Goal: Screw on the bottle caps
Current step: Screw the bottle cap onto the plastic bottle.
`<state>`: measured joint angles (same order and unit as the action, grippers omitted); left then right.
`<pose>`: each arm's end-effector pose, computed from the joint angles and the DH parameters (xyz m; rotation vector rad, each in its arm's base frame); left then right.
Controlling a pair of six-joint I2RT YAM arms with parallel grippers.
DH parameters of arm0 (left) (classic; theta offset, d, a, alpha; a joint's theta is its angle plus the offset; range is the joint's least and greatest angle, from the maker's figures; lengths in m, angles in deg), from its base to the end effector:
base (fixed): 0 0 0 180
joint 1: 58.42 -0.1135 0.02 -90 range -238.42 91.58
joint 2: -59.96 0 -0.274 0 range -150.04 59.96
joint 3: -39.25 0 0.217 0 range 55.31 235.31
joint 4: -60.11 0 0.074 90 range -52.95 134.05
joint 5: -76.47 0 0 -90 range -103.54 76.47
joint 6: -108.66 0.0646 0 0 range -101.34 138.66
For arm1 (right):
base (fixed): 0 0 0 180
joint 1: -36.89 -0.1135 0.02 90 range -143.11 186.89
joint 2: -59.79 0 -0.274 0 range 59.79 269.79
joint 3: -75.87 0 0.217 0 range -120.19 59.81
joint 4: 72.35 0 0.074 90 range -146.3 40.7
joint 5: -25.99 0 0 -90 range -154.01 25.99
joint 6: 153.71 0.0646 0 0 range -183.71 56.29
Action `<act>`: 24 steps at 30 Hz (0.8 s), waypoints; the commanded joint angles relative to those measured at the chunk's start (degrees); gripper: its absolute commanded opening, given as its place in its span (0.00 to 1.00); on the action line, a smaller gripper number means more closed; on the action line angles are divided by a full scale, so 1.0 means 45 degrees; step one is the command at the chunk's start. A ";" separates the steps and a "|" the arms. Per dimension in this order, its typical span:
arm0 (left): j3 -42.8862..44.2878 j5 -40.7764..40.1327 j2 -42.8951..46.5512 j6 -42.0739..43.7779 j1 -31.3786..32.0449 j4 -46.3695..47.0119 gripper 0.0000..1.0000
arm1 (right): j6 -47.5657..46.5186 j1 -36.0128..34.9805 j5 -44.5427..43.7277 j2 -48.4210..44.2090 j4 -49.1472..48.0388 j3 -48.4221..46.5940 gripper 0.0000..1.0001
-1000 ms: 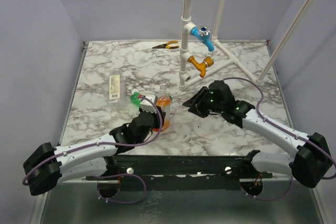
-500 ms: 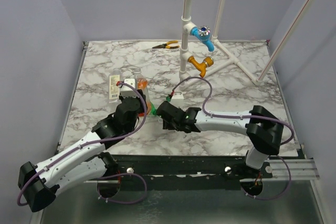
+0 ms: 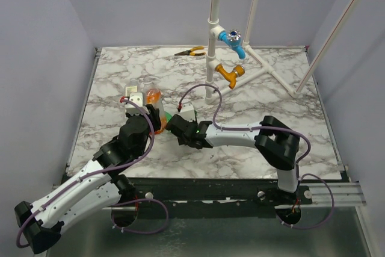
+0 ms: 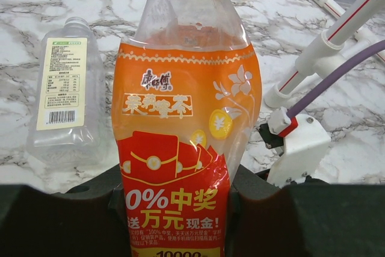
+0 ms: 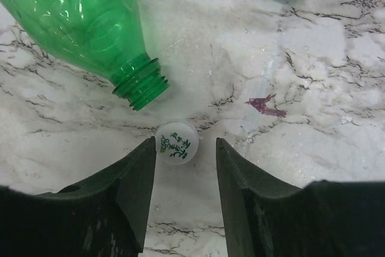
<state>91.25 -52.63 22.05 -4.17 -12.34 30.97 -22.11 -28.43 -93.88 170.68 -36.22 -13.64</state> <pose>0.1224 -0.0684 0.3024 -0.1119 1.7765 -0.2420 0.1919 0.3406 0.1807 -0.3096 2.3788 0.1801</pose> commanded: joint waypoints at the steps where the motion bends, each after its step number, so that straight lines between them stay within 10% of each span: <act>1: 0.0125 0.0325 0.0144 0.0422 -0.0069 -0.0307 0.00 | -0.0415 -0.0112 -0.0538 0.0623 -0.0214 -0.0395 0.49; 24: 0.0121 0.1344 -0.0167 0.0750 -0.0068 -0.0178 0.00 | 0.0382 -0.0314 -0.0889 0.0884 0.0123 -0.0044 0.36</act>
<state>91.25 -49.78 21.13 -1.65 -12.36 30.05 -21.10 -29.32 -95.17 174.33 -36.92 -14.99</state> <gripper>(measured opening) 0.398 0.421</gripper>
